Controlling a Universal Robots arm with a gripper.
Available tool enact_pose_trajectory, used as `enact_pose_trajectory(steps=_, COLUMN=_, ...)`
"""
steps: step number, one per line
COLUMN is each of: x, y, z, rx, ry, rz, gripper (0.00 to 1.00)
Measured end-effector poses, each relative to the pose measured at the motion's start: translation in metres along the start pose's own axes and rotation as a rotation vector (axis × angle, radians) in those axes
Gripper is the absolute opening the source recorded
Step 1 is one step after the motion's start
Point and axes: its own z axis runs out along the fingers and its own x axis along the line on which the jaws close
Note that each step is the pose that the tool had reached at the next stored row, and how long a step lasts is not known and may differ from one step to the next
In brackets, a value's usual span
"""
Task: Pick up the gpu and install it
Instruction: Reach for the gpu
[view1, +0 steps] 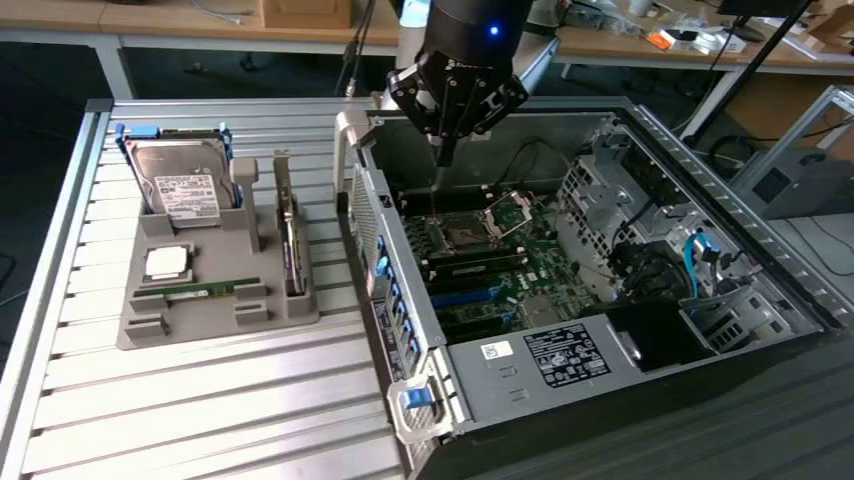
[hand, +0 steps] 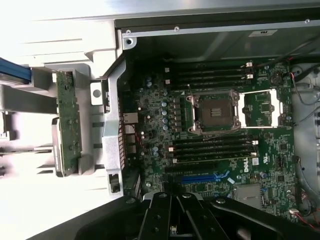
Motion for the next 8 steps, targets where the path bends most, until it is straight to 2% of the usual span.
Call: enact_pose_trajectory(steps=8, x=0.0052, y=-0.0004, z=-0.0002, rx=0.0, ry=0.0, rz=0.0, gripper=0.11)
